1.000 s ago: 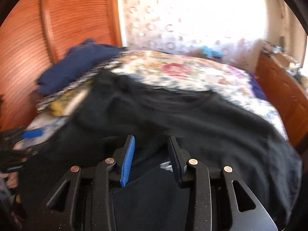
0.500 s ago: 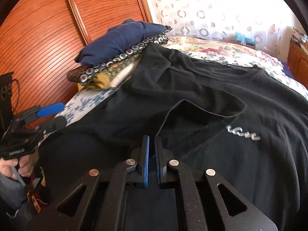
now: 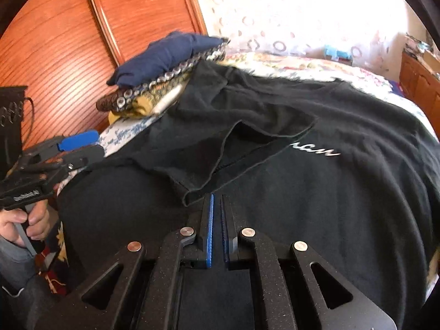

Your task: Fold small clothes

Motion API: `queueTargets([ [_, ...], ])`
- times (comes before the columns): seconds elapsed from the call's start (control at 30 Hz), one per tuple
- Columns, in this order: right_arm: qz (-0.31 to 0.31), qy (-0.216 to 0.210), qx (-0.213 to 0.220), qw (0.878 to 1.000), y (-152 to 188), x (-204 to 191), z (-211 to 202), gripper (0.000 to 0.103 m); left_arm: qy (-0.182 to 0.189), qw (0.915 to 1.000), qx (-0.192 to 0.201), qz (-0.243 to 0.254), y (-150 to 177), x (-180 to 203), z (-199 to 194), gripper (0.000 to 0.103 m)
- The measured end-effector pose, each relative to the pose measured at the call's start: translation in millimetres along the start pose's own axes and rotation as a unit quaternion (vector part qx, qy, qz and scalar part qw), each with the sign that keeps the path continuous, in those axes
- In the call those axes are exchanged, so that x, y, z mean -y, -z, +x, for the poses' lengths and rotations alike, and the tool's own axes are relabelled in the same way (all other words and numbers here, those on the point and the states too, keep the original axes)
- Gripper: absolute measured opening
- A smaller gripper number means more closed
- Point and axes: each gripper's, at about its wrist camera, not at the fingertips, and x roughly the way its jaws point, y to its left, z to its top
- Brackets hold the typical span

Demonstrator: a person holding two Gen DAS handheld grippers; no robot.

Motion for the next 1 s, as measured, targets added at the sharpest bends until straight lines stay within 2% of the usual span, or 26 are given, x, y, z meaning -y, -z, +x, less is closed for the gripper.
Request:
queueTargets([
  [0.07,0.002,0.022,0.013,1.000,1.9,8.5,-12.2,0.016,0.005,1.0000,-0.002,0.005,-0.2,6.0,3.2,0.057],
  [0.13,0.011,0.039,0.026,0.999,4.2,23.2,-26.8,0.038,0.009,0.9999,-0.005,0.009,-0.5,12.6,7.3,0.057],
  [0.2,0.022,0.071,0.036,0.997,7.8,43.8,-43.7,0.043,0.014,0.9998,-0.008,0.015,-0.5,19.2,11.5,0.057],
  [0.4,0.081,0.178,0.052,0.979,23.9,139.1,-99.0,0.043,0.028,0.9988,-0.021,0.036,-4.9,39.6,27.3,0.057],
  [0.53,0.122,0.223,0.041,0.966,35.6,195.2,-116.6,0.043,0.036,0.9981,-0.027,0.042,-9.2,49.5,36.0,0.057],
  [0.7,0.169,0.212,0.026,0.962,45.3,237.3,-113.6,0.043,0.045,0.9970,-0.037,0.052,-10.0,62.4,44.6,0.057],
  [0.87,0.198,0.198,0.027,0.960,45.0,252.8,-110.1,0.043,0.046,0.9964,-0.042,0.057,-8.1,67.6,48.2,0.057],
  [0.93,0.195,0.205,0.023,0.959,41.4,255.9,-107.9,0.043,0.047,0.9964,-0.043,0.057,-7.6,67.4,48.2,0.057],
  [0.97,0.193,0.207,0.022,0.959,41.0,256.9,-107.5,0.042,0.047,0.9964,-0.043,0.056,-7.2,66.6,48.0,0.057],
  [1.0,0.191,0.206,0.018,0.960,39.6,258.0,-105.5,0.032,0.047,0.9965,-0.042,0.055,-6.9,66.3,48.0,0.057],
])
